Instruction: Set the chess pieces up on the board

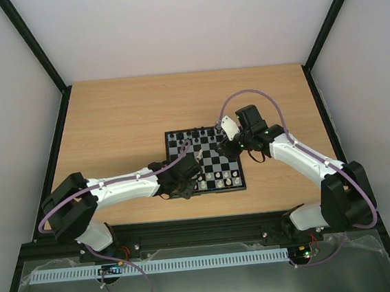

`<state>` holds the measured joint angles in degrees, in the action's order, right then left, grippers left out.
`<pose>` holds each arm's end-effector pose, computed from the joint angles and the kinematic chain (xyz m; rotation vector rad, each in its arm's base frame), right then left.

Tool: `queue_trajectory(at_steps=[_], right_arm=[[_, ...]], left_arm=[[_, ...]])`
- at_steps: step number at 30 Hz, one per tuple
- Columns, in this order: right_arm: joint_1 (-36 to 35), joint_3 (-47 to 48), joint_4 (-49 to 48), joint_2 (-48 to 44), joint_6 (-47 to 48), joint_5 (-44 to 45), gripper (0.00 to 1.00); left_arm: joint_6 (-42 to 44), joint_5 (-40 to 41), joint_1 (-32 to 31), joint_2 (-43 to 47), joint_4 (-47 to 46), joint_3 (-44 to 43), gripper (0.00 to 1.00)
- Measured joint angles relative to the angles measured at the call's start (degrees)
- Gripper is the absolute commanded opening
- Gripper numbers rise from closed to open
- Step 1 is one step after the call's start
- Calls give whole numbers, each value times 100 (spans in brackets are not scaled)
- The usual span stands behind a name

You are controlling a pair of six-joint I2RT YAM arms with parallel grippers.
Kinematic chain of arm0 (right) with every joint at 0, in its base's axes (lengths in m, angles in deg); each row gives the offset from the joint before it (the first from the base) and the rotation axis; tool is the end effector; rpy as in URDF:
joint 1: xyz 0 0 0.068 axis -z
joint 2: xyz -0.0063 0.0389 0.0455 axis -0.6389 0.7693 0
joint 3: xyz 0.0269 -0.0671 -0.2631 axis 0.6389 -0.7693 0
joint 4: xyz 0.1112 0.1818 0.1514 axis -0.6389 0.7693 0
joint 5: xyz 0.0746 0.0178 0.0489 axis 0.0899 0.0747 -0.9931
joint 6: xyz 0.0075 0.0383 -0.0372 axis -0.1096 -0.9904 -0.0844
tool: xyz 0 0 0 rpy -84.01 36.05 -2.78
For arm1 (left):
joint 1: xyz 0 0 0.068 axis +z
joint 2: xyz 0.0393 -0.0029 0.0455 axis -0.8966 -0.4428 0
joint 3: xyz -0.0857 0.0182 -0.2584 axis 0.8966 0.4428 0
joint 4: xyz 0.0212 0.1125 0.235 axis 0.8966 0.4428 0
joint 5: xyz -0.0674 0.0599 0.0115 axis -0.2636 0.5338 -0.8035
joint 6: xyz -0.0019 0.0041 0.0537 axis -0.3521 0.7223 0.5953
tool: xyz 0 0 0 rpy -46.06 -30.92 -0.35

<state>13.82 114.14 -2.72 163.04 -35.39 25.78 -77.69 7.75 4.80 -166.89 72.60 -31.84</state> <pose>0.2601 0.1385 0.2506 -0.9233 2.0643 0.4677 0.1554 -0.2480 0.1775 0.6881 2.6167 -0.2875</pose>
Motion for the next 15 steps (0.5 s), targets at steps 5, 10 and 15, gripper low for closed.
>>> queue_trajectory(at_steps=[5,10,15], right_arm=[[0,0,0,0,17,0,49],[0,0,-2,0,13,2,49],[0,0,-4,0,-66,28,49]], left_arm=[[31,9,4,109,188,-50,31],[179,179,11,275,433,-450,48],[358,236,227,232,387,-706,54]])
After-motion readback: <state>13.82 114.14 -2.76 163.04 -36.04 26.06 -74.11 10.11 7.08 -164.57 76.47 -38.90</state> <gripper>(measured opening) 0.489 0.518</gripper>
